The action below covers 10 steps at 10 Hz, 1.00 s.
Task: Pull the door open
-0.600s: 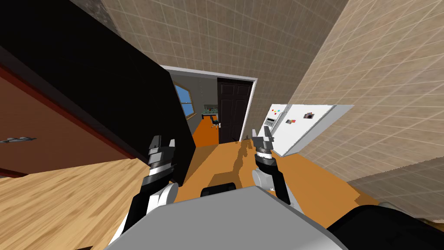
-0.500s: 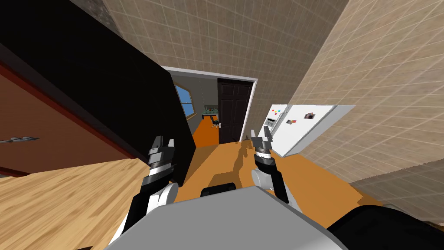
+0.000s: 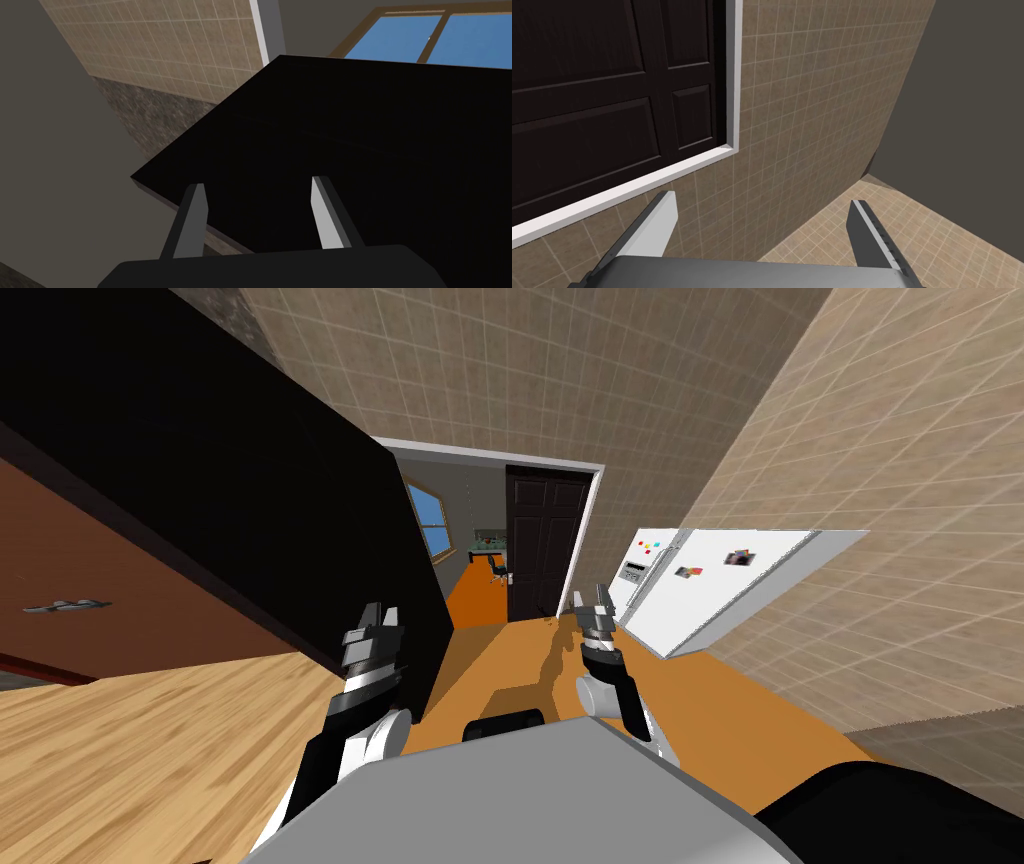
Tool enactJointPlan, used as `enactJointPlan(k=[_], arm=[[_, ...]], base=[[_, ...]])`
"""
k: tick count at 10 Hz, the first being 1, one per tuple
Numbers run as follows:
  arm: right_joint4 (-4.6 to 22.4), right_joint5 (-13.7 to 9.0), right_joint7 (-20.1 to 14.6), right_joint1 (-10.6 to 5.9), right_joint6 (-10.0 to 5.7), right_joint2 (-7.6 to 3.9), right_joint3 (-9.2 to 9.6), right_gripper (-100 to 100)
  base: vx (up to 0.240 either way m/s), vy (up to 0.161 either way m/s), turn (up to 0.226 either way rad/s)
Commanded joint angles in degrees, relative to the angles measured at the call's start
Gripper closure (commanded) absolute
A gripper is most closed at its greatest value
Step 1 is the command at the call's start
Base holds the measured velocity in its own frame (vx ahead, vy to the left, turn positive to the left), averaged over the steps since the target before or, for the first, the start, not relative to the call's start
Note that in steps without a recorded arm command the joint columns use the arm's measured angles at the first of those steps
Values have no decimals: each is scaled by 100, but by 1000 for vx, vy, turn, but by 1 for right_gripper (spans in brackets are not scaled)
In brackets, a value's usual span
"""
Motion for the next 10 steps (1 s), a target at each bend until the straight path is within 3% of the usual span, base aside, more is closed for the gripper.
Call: enactJointPlan(k=[1,10], arm=[[230,-59,33,-90,-16,-53,-7,-100],[1365,-286,195,-521,-207,-217,-10,-100]], base=[[121,3,53],[89,-3,52]])
